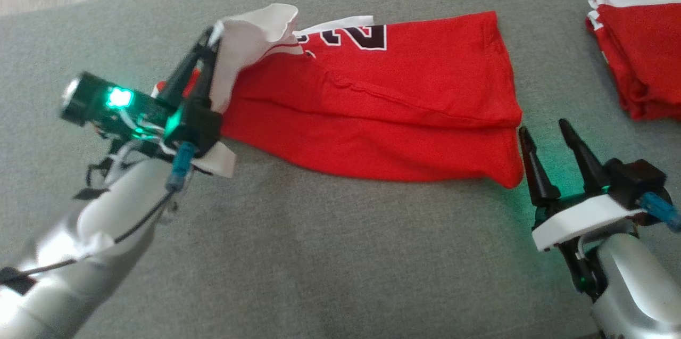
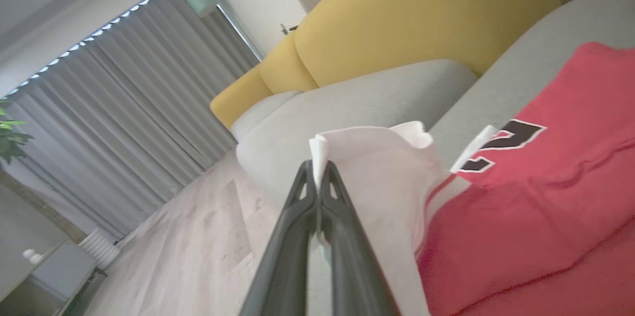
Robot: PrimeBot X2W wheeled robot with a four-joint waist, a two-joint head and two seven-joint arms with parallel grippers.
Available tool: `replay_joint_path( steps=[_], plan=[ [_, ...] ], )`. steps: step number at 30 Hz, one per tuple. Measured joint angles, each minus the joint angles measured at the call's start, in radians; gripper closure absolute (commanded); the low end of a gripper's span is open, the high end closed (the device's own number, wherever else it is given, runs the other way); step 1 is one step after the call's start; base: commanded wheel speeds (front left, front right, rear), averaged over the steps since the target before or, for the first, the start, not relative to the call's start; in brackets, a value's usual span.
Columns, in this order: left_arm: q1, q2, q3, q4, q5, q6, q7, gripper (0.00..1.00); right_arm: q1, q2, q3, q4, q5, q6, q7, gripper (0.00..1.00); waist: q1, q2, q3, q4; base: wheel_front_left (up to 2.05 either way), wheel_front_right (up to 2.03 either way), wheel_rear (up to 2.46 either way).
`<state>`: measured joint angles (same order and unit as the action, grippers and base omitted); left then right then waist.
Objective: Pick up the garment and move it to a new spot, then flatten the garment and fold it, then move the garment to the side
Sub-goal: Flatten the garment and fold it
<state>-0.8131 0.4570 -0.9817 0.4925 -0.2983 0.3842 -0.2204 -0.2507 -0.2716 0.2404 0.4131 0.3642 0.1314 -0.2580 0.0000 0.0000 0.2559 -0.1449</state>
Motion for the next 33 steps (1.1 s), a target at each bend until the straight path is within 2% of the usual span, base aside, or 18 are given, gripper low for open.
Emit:
replay_joint_path(
  steps=[6, 12, 13, 14, 16, 17, 21, 22, 28, 33],
  plan=[
    [0.008, 0.098, 0.017, -0.147, 0.000, 0.048, 0.060, 1.00, -0.091, -0.028, 0.113, 0.164, 0.042, 0.000, 0.002, 0.00, 0.0000, 0.0000, 0.013, 0.018, 0.00, 0.00, 0.00],
    [0.045, 0.145, 0.017, -0.244, 0.009, 0.074, 0.106, 1.00, -0.173, -0.030, 0.169, 0.242, 0.059, 0.000, 0.002, 0.02, 0.0000, 0.0000, 0.025, 0.033, 0.00, 0.00, 0.00],
    [0.047, 0.152, 0.017, -0.256, 0.009, 0.078, 0.107, 1.00, -0.177, -0.030, 0.171, 0.244, 0.058, 0.000, 0.002, 0.05, 0.0000, 0.0000, 0.027, 0.035, 0.00, 0.00, 0.00],
    [0.047, 0.159, 0.017, -0.269, 0.009, 0.083, 0.116, 1.00, -0.179, -0.030, 0.172, 0.245, 0.058, 0.000, 0.002, 0.13, 0.0000, 0.0000, 0.029, 0.037, 0.00, 0.00, 0.00],
    [0.047, 0.169, 0.017, -0.286, 0.009, 0.091, 0.124, 1.00, -0.180, -0.030, 0.172, 0.246, 0.058, 0.000, 0.002, 0.44, 0.0001, 0.0000, 0.032, 0.040, 0.00, 0.00, 0.00],
    [0.049, 0.173, 0.017, -0.294, 0.009, 0.092, 0.126, 1.00, -0.180, -0.030, 0.172, 0.246, 0.058, 0.000, 0.002, 0.55, 0.0000, 0.0000, 0.034, 0.041, 0.00, 0.00, 0.00],
    [0.062, 0.187, 0.018, -0.315, 0.009, 0.100, 0.136, 1.00, -0.180, -0.031, 0.170, 0.242, 0.058, 0.000, 0.002, 0.83, 0.0000, 0.0000, 0.034, 0.044, 0.00, 0.00, 0.00],
    [0.064, 0.191, 0.018, -0.318, 0.009, 0.102, 0.136, 1.00, -0.180, -0.032, 0.169, 0.238, 0.056, 0.000, 0.002, 0.99, 0.0000, 0.0000, 0.033, 0.044, 0.00, 0.00, 0.00],
    [0.065, 0.205, 0.019, -0.340, 0.009, 0.114, 0.135, 1.00, -0.178, -0.041, 0.149, 0.197, 0.043, 0.000, 0.003, 1.00, 0.0001, 0.0000, 0.015, 0.043, 0.00, 0.00, 0.00],
    [0.062, 0.248, 0.048, -0.409, 0.016, 0.117, 0.084, 1.00, -0.167, -0.081, 0.075, 0.086, 0.032, 0.000, 0.003, 1.00, 0.0000, 0.0000, -0.023, 0.044, 0.00, 0.00, 0.00]
  ],
)
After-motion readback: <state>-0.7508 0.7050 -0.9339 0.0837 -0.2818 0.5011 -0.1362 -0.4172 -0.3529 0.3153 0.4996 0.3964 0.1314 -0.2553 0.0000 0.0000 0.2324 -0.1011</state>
